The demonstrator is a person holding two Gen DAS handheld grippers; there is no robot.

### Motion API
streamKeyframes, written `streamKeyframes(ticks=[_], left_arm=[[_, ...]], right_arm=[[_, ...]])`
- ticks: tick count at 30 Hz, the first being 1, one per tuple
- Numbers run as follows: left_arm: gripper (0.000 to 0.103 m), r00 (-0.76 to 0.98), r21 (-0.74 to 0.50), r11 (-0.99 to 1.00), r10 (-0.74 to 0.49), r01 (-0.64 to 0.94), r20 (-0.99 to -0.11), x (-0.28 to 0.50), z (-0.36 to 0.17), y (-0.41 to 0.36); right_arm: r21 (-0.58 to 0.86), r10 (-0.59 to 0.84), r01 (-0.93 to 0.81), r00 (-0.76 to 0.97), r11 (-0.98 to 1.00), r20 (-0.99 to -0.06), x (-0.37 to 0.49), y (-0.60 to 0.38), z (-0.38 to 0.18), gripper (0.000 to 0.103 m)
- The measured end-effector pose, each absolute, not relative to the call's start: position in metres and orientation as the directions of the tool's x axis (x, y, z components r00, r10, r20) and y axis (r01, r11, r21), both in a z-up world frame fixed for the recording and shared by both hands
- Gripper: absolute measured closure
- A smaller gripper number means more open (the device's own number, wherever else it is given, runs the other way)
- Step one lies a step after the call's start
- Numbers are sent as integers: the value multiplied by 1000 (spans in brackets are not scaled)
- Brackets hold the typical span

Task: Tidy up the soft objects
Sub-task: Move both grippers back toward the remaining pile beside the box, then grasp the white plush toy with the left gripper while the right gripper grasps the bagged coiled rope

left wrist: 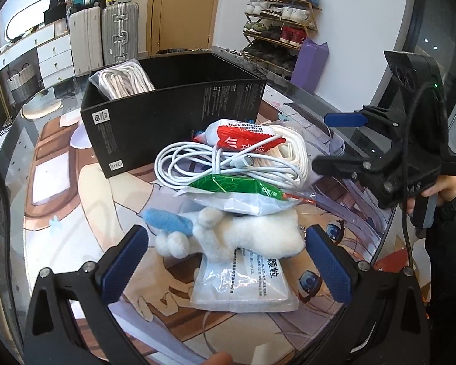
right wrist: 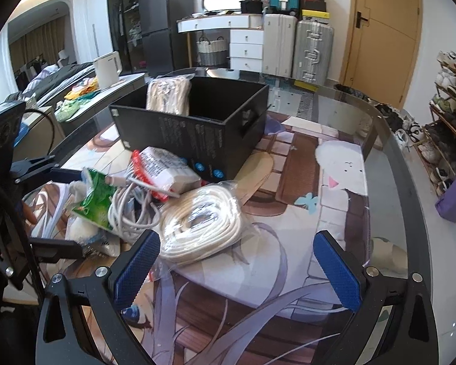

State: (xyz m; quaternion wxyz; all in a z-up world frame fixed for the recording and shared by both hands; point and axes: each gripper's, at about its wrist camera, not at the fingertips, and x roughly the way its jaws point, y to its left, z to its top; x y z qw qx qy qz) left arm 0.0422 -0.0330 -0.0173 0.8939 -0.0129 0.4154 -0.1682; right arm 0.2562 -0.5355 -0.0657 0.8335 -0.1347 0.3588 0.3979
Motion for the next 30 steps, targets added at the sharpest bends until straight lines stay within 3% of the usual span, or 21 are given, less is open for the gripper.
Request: streamKeyframes(ticks=[7,10,16,24,30], left_arm=[[1,582,-197,936,-338,293,-740,43,-21,-30],[10,576,-207,928,-355,308,-736,42,-20,-30],[12,587,-175,926,-350,335,-730,38,-19,-34],[13,597,-157,922,-351,353,-722,32,-15,-34],[13,608,-154,925,-348,349,-713,31,-10,-33]], right_arm=[[11,547,-843,339,538,-765,245,-513,-81,1],[3,553,-862,322,506,-768,243,-507,-82,1],[-4,544,-891,281,455,-790,256,-495,-85,1],[26,564,-937,187,348,-805,265,-477,-89,1],[55,569,-924,185,377,-801,269,-471,-91,1]])
